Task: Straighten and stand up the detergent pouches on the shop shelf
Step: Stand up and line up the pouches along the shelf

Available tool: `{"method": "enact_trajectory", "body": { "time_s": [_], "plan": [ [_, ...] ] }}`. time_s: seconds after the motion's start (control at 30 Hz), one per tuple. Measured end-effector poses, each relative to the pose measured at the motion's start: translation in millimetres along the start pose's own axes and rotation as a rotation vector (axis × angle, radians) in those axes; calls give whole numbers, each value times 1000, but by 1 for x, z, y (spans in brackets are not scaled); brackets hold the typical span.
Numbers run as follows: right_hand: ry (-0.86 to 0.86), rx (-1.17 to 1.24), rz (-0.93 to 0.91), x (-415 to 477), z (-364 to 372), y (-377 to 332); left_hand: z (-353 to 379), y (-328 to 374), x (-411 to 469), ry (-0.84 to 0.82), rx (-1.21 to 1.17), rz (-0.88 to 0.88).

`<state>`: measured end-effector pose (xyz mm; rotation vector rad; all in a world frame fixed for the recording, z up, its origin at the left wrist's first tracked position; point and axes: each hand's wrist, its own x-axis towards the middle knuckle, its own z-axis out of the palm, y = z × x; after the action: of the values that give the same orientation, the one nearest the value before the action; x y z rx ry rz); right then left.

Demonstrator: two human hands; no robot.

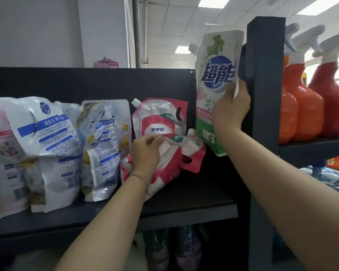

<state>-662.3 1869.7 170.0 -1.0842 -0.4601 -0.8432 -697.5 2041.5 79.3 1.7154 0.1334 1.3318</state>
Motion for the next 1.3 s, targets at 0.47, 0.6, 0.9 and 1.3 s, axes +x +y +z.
{"method": "enact_trajectory", "body": {
  "time_s": [0.47,0.6,0.9,1.3],
  "plan": [
    [56,173,-51,5,13,-44,-25,2,5,253,-195,-153],
    [63,189,-51,3,12,-50,-25,2,3,269,-211,-152],
    [82,159,-68,4,7,-59,-31,0,3,346,-310,-194],
    [-51,36,65,-42,28,-15,-43,-3,5,371,-504,-321]
  ]
}}
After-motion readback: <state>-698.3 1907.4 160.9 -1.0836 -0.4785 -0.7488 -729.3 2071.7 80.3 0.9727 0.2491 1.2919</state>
